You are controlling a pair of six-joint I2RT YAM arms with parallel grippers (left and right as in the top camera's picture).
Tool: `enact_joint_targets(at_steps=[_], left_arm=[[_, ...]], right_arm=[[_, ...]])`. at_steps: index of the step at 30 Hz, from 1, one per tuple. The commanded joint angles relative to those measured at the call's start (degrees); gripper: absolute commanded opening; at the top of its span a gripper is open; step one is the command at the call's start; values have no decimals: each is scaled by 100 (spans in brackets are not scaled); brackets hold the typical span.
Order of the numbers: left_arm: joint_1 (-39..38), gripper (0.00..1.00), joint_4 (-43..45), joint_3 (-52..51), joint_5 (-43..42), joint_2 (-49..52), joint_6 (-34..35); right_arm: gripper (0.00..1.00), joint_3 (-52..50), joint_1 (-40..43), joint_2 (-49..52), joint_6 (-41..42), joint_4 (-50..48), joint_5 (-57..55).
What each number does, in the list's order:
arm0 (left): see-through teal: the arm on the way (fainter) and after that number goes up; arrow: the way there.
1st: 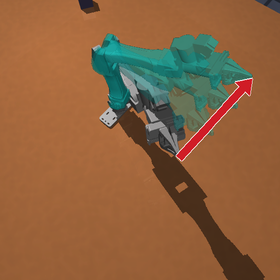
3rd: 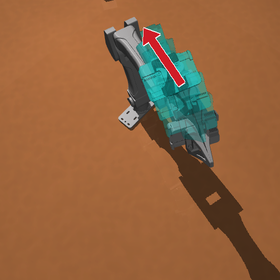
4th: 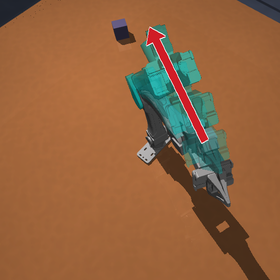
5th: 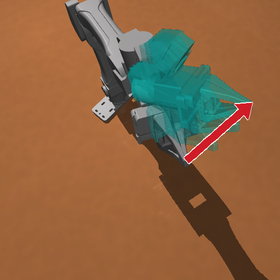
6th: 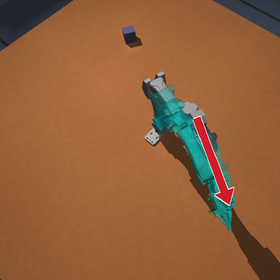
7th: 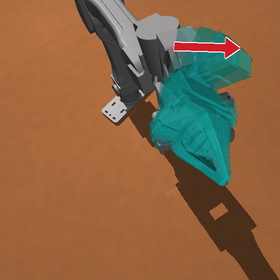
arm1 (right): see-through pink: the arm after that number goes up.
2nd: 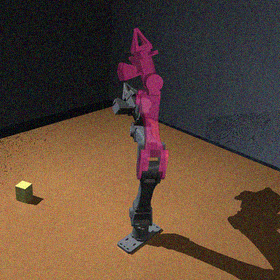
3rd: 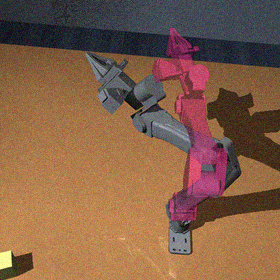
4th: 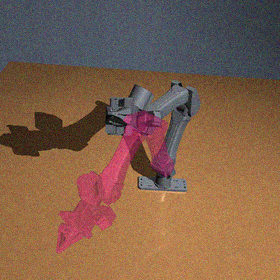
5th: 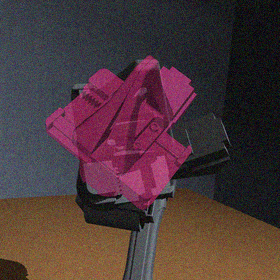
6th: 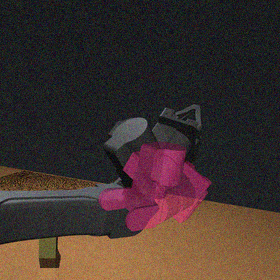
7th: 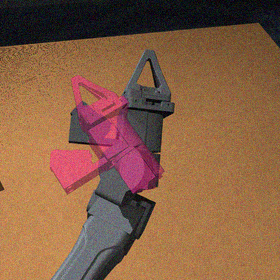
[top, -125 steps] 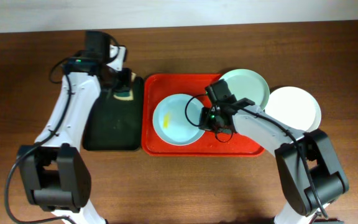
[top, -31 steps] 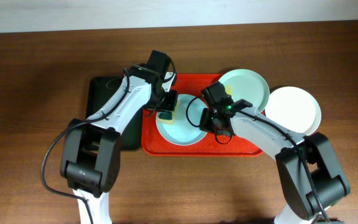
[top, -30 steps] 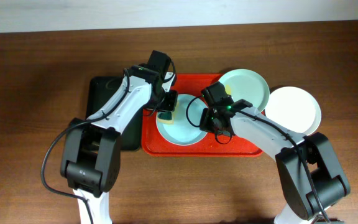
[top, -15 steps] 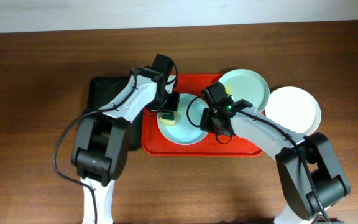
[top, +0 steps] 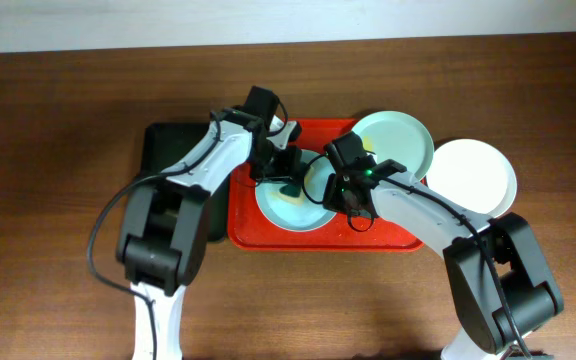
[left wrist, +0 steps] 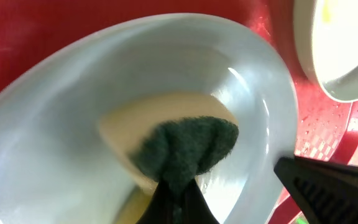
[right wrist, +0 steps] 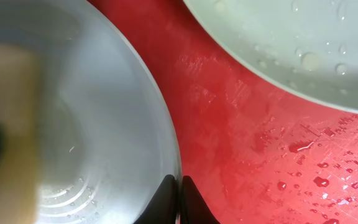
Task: Clean dirty plates on tray and stack at the side
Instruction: 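Scrub the light-blue plate with the sponge in the left gripper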
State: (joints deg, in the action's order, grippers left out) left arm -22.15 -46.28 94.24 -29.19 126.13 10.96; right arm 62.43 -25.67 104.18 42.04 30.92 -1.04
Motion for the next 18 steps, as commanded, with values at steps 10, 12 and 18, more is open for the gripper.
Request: enact_joint_targets(at_steps=[10, 12, 18], left_arm=[[-184, 0, -378, -350, 1851, -1196, 407], [-262, 0, -79, -632, 1853, -1172, 492], [-372, 0, 741, -1480, 2363, -1169, 1102]], right_arm=[[6, -79, -59, -63, 46, -28, 50], [11, -79, -59, -63, 46, -26, 48], [9, -79, -59, -63, 46, -28, 50]])
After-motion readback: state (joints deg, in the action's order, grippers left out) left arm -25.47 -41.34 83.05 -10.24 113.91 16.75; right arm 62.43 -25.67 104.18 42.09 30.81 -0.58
